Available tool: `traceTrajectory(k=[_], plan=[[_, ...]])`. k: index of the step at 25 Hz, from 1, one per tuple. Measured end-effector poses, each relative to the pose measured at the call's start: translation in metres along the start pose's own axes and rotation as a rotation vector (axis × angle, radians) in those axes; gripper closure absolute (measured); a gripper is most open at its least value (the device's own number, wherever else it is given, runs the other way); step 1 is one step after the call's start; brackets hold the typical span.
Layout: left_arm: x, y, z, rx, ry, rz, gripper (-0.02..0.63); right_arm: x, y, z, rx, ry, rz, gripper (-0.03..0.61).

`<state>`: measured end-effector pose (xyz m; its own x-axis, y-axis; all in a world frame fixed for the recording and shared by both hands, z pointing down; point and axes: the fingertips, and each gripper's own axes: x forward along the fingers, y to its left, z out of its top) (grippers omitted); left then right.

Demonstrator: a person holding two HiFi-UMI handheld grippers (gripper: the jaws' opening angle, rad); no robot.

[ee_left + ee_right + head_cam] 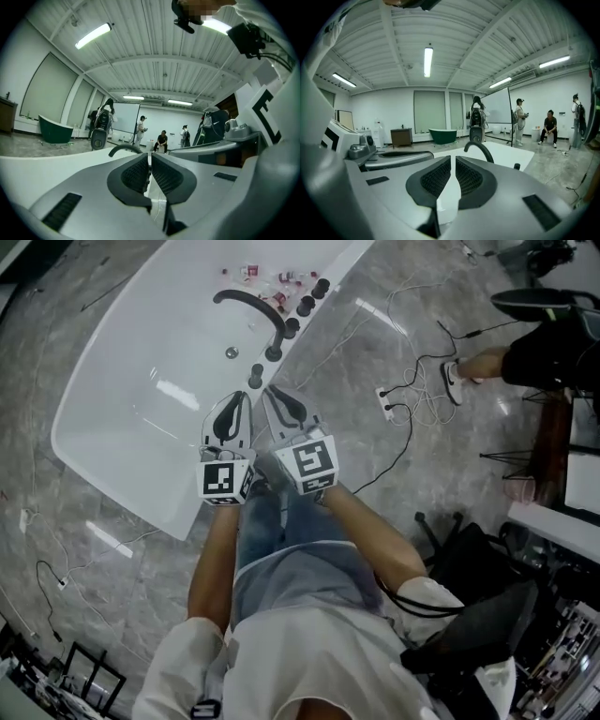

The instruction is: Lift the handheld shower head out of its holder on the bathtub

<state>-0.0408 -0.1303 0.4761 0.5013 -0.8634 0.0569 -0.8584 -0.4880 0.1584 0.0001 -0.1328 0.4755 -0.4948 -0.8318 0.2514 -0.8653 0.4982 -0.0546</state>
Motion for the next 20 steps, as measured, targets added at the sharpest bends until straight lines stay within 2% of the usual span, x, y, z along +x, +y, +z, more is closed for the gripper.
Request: traceTrajectory(k=[3,5,7,10,13,15,17,20], plan=[[0.025,0.026,-0.044,-0.028,0.042,0.069,0.594,0.045,-0.025,-0.06,0.003,0.087,0.007,0.547],[0.039,0.038,-0.063,-0.043,0.041,0.092,0.594,0.076,-0.037,-0.098,0.002,0.131,0.019,0.414],[0.054,0.044,-0.081,-0.053,0.047,0.096,0.594,0.107,-0.051,-0.134,-0.002,0.168,0.01,0.395],[0.071,0.053,-0.106,-0.061,0.05,0.112,0.594,0.152,-0.075,-0.18,-0.003,0.193,-0.046,0.387],[0.087,0.063,-0.135,-0.062,0.057,0.124,0.594,0.19,-0.09,-0.211,0.015,0.192,-0.059,0.387],[0.096,0.068,-0.148,-0.052,0.066,0.125,0.594,0.205,-0.096,-0.218,-0.016,0.182,-0.061,0.388],[0.099,0.072,-0.152,-0.043,0.063,0.128,0.594,0.211,-0.096,-0.22,-0.057,0.179,-0.05,0.439],[0.099,0.081,-0.147,-0.045,0.054,0.148,0.594,0.209,-0.091,-0.219,-0.075,0.19,-0.031,0.443]])
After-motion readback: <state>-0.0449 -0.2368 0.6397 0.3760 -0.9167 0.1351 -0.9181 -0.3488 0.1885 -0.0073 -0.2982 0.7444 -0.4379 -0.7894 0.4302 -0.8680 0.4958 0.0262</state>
